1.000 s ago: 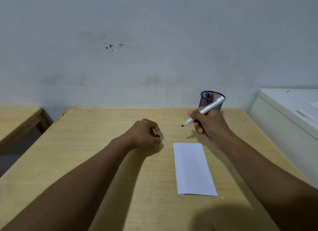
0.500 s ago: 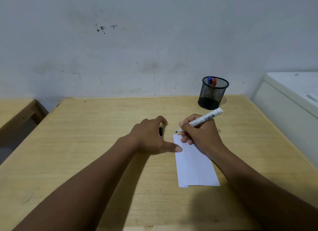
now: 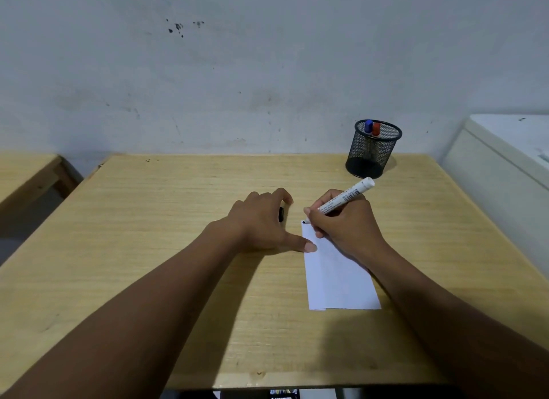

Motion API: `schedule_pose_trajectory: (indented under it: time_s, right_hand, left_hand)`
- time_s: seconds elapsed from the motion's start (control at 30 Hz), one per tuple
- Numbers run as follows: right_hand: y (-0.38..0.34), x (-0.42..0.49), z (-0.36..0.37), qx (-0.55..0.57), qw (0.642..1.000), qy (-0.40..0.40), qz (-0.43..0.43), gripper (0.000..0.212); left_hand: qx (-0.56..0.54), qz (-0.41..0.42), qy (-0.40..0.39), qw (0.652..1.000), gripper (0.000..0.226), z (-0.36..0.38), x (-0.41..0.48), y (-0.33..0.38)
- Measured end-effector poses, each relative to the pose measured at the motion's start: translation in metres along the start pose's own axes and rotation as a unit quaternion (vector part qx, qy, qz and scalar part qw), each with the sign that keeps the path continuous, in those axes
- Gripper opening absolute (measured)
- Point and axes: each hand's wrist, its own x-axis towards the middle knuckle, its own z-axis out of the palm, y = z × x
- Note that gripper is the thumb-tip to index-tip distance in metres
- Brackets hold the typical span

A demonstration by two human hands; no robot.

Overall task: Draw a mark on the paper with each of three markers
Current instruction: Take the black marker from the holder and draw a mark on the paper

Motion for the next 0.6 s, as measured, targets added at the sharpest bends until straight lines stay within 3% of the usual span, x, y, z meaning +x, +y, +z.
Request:
schedule_pose_trajectory:
  time_s: [0.17, 0.27, 0.43, 0.6]
  right_hand:
    - [-0.001, 0.001, -0.001, 0.018, 0.999, -0.02, 0.02, 0.014]
    - [-0.004, 0.005, -0.004, 0.092, 0.994, 0.001, 0.057, 0.016]
    - [-0.028, 0.021, -0.031, 0.225, 0.965, 0.07, 0.118, 0.01]
    - [-0.074, 0.046, -0.065, 0.29, 0.947, -0.032, 0.132, 0.014]
  left_hand:
    - [0.002, -0.002, 0.004, 1.0, 0.105, 0.0, -0.001, 0.001]
    - [-0.033, -0.008, -0.002, 0.999, 0.094, -0.002, 0.0, -0.001]
    - [-0.187, 0.01, 0.025, 0.982, 0.005, -0.02, 0.006, -0.016]
    - [-0.423, 0.032, 0.081, 0.902, 0.008, -0.053, 0.016, 0.003]
